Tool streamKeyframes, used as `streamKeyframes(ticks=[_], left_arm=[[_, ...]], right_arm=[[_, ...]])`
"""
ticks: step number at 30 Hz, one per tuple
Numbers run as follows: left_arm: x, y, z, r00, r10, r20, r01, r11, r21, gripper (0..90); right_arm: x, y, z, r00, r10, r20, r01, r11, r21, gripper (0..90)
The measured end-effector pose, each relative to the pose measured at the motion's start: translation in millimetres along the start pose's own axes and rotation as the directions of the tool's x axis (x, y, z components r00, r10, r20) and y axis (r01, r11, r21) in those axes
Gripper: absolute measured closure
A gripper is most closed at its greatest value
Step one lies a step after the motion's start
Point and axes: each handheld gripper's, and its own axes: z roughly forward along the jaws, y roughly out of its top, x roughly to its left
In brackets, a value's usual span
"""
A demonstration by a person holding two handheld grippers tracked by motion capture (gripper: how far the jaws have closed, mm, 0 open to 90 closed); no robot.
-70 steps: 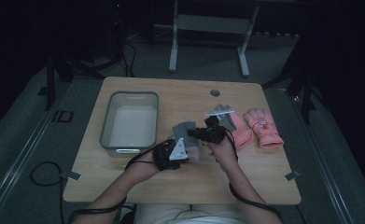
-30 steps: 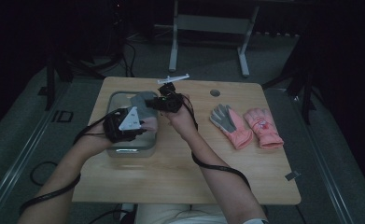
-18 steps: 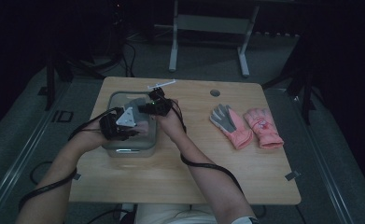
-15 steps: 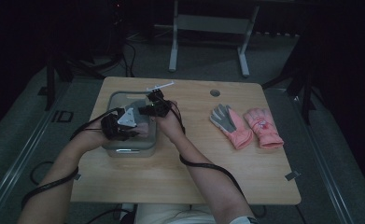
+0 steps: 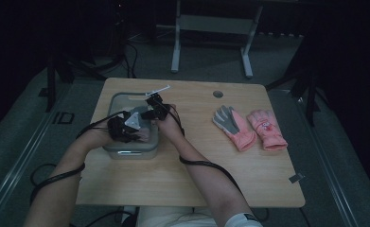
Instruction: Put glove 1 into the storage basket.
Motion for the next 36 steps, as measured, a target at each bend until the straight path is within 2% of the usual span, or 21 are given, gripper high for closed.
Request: streamKeyframes(ticks=[3,5,9,12,14,15,17,18,19,20,21,23,24,26,28,29,30,32,36], left_arm=[[3.1,0.3,6.2,0.9999,-0.006,0.012,0.006,0.9998,0.016,71.2],[4.9,0.7,10.3,0.9993,-0.022,0.031,0.021,0.9992,0.033,71.1],[5.2,0.4,18.7,0.9984,-0.021,0.052,0.017,0.9971,0.075,70.7],[5.8,1.9,18.7,0.9965,-0.054,0.063,0.049,0.9959,0.076,66.8],[7.6,1.7,15.7,0.9937,-0.082,0.076,0.078,0.995,0.063,62.7],[8.7,1.5,13.0,0.9917,-0.103,0.078,0.099,0.9937,0.054,57.8],[10.6,0.7,6.6,0.9875,-0.136,0.079,0.135,0.9906,0.018,54.3],[11.4,0.7,2.7,0.9868,-0.148,0.066,0.148,0.989,0.004,49.9],[12.9,0.9,-2.2,0.9851,-0.167,0.043,0.167,0.9859,-0.009,46.0],[13.5,1.3,-7.9,0.9813,-0.189,0.033,0.191,0.9807,-0.043,44.1],[13.8,1.9,-15.2,0.9761,-0.214,0.037,0.217,0.9716,-0.095,42.7],[13.2,4.2,-22.5,0.9682,-0.248,0.032,0.25,0.958,-0.141,33.7],[12.0,5.8,-25.2,0.9675,-0.25,0.037,0.253,0.9552,-0.154,27.8],[10.0,10.2,-27.6,0.9646,-0.261,0.033,0.263,0.9502,-0.166,20.2],[8.0,14.7,-27.4,0.963,-0.268,0.024,0.269,0.9489,-0.166,15.9],[7.2,16.7,-27.0,0.9599,-0.279,0.029,0.28,0.9448,-0.171,13.9],[6.5,19.0,-26.5,0.957,-0.288,0.035,0.29,0.9414,-0.173,13.6],[4.5,23.9,-25.4,0.9501,-0.307,0.057,0.312,0.9317,-0.186,6.9],[-2.2,35.0,-23.0,0.9438,-0.317,0.092,0.33,0.9243,-0.193,1.4]], right_arm=[[0.4,2.1,1.8,0.9999,-0.009,0.005,0.009,1.0,0.017,68.4],[0.7,2.2,2.3,0.9998,-0.018,0.008,0.018,1.0,0.015,63.7],[-0.2,1.9,-2.3,0.9998,-0.018,-0.002,0.018,1.0,0.007,60.9],[-3.3,1.0,-10.0,0.9999,-0.006,-0.013,0.006,1.0,-0.011,60.8],[-5.6,0.5,-15.3,0.9999,-0.002,-0.017,0.001,1.0,-0.024,60.8],[-6.5,0.4,-18.6,0.9999,-0.003,-0.017,0.002,1.0,-0.031,60.9],[-8.6,-0.3,-25.9,0.9995,0.009,-0.03,-0.01,0.999,-0.05,60.7],[-9.5,-0.9,-29.5,0.9991,0.018,-0.039,-0.02,0.998,-0.061,60.7],[-9.9,-1.8,-33.2,0.9984,0.027,-0.051,-0.03,0.997,-0.075,60.8],[-9.7,-3.0,-37.2,0.9976,0.031,-0.061,-0.036,0.996,-0.087,61.2],[-9.3,-4.1,-41.0,0.9977,0.026,-0.063,-0.032,0.995,-0.096,61.4],[-9.9,-6.2,-49.0,0.9979,0.012,-0.063,-0.019,0.993,-0.112,61.5],[-10.8,-7.0,-53.3,0.9979,0.011,-0.064,-0.019,0.993,-0.121,61.6],[-12.3,-8.1,-62.3,0.9979,0.006,-0.064,-0.014,0.991,-0.135,61.8],[-13.6,-8.8,-70.4,0.9981,-0.004,-0.061,-0.005,0.99,-0.142,61.8],[-14.3,-9.5,-74.4,0.9983,-0.013,-0.058,0.005,0.99,-0.144,61.8],[-15.1,-10.7,-78.4,0.9983,-0.023,-0.054,0.015,0.989,-0.146,61.8],[-17.4,-14.0,-86.1,0.9985,-0.031,-0.045,0.023,0.988,-0.151,61.8],[-25.2,-22.5,-100.5,0.9988,-0.039,-0.031,0.034,0.986,-0.161,61.8]])
